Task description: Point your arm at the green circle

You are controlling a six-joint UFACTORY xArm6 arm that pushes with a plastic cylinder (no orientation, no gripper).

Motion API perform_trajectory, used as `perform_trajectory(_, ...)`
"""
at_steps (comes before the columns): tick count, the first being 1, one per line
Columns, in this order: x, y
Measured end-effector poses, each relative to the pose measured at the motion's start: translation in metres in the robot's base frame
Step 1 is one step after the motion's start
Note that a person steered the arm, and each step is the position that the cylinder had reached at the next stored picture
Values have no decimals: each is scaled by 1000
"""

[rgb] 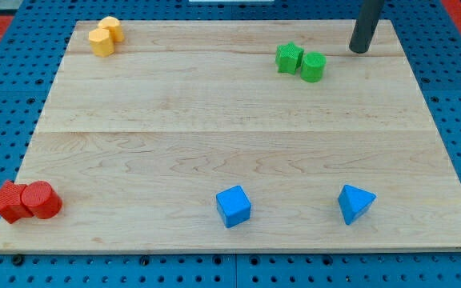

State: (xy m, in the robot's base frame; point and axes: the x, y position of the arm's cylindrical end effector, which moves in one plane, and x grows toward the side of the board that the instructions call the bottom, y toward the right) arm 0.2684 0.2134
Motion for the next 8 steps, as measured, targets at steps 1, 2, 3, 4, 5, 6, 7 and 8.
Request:
perform_trajectory(1, -1, -1)
perform_trajectory(2, -3, -1)
perform_trajectory(3, -1, -1)
perform_trajectory(4, -5, -17)
perform_trajectory(5, -17, -56)
perform_trajectory(6, -17, -72)
perform_trajectory(7, -20, -66)
perform_trajectory(8, -20, -66)
